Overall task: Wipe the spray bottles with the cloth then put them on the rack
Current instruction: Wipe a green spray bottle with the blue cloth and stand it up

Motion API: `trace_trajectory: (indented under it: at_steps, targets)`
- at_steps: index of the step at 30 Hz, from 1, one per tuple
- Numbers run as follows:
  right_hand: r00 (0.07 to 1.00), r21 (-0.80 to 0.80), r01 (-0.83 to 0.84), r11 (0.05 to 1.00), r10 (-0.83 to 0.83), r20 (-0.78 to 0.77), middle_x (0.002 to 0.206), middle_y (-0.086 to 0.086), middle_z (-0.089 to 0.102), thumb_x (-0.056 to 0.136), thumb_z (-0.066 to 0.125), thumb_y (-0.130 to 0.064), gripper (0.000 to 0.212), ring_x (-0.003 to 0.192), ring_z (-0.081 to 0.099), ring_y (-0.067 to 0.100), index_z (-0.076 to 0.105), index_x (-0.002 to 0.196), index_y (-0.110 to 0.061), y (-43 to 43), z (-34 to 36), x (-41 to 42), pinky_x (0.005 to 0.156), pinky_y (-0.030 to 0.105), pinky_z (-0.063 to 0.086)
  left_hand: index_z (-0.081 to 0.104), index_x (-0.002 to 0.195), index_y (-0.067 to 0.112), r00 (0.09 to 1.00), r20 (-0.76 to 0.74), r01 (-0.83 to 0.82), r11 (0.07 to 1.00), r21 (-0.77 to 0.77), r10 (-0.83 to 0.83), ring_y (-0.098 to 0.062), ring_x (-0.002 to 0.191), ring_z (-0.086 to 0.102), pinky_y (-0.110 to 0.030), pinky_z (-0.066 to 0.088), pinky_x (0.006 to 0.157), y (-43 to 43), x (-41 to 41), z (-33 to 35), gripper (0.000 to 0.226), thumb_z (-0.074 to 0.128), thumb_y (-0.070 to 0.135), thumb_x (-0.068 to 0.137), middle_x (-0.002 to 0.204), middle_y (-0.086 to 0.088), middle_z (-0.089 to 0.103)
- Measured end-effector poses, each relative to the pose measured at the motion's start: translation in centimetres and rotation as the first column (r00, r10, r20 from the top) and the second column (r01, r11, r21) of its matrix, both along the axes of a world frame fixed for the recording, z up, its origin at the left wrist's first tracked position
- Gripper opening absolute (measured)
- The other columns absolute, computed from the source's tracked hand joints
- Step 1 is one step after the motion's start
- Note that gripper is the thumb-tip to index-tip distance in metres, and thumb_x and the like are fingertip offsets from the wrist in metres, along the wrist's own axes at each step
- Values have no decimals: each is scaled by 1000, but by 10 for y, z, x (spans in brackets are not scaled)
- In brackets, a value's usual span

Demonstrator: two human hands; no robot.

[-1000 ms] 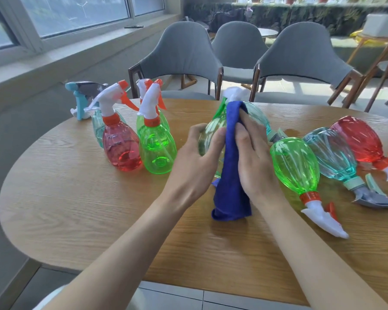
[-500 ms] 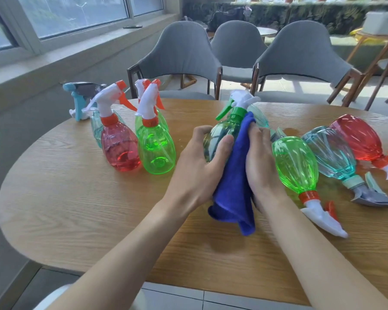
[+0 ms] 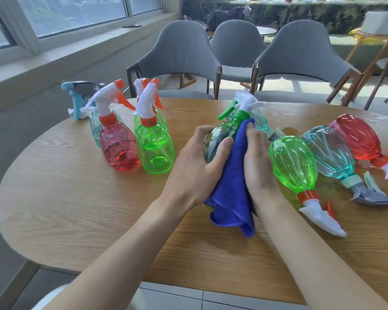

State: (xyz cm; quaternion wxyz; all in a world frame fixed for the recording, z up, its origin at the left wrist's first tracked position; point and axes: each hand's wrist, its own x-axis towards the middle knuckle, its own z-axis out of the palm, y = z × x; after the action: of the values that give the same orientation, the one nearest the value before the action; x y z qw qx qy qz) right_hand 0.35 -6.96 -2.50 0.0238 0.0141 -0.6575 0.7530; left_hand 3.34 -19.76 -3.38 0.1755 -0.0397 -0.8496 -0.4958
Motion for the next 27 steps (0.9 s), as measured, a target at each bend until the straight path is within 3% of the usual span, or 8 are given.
trace_trajectory:
  at_steps: [2, 7, 11, 16, 18, 21, 25, 27]
  targets:
    - [999, 57, -5, 998, 8, -49, 93, -7, 59, 112, 42, -47, 30, 75, 60, -5, 48, 115, -18, -4, -5, 5, 79, 31, 48, 53, 129, 34, 1000, -2, -23, 999, 39, 24, -5, 88, 67, -29, 50, 80, -1, -2, 1, 35, 51, 59, 104, 95, 14, 72]
    - [1000, -62, -22, 998, 23, 13, 99, -2, 71, 109, 49, -53, 36, 93, 69, 14, 62, 112, -20, -1, 4, 3, 95, 45, 57, 57, 128, 32, 998, -58, 8, 994, 112, -2, -2, 88, 68, -24, 50, 80, -1, 0, 3, 36, 56, 56, 101, 96, 16, 72]
    - [996, -257, -17, 966, 38, 76, 80, -1, 77, 110, 48, -48, 53, 71, 71, 13, 80, 79, -20, 6, 6, -1, 69, 28, 59, 60, 127, 30, 998, -27, 63, 979, 195, -59, -2, 92, 71, -24, 54, 86, 4, 2, 3, 37, 56, 56, 101, 97, 19, 75]
    - [990, 42, -92, 995, 96, -106, 132, -5, 69, 104, 42, -63, 55, 122, 65, 12, 52, 146, -30, -12, -11, 11, 112, 47, 49, 65, 119, 22, 997, 76, -45, 903, 428, 13, 2, 84, 66, -21, 51, 83, -2, -10, 4, 39, 52, 57, 108, 92, 16, 71]
    - [978, 95, -116, 989, 130, -161, 143, -7, 63, 104, 41, -63, 58, 133, 59, 11, 43, 154, -34, -15, -14, 12, 118, 48, 43, 65, 116, 24, 995, 94, -63, 894, 445, 23, -3, 90, 67, -32, 52, 93, -4, -11, 4, 45, 51, 64, 103, 99, 15, 70]
    - [984, -19, -141, 990, 138, -112, 127, -3, 73, 106, 45, -61, 50, 118, 68, 16, 60, 142, -28, -9, -5, 7, 108, 48, 52, 68, 122, 23, 988, 153, -49, 853, 520, -36, -10, 104, 71, -43, 52, 101, -3, -12, 6, 53, 53, 68, 99, 114, 3, 74]
    - [994, -208, -101, 973, 108, 21, 74, -7, 68, 110, 44, -55, 42, 66, 65, 9, 73, 109, -24, -6, 3, 6, 61, 23, 54, 72, 129, 16, 965, 204, -16, 744, 668, -162, -37, 119, 71, -58, 54, 107, 3, -9, 10, 64, 56, 68, 95, 131, -20, 72]
    - [994, -65, -106, 992, 103, -39, 89, -9, 71, 110, 42, -59, 44, 82, 68, 8, 67, 127, -28, -10, -3, 9, 76, 27, 57, 74, 129, 17, 965, 205, -33, 705, 709, -161, -33, 121, 72, -52, 54, 105, 2, -8, 12, 53, 51, 58, 104, 133, -17, 73]
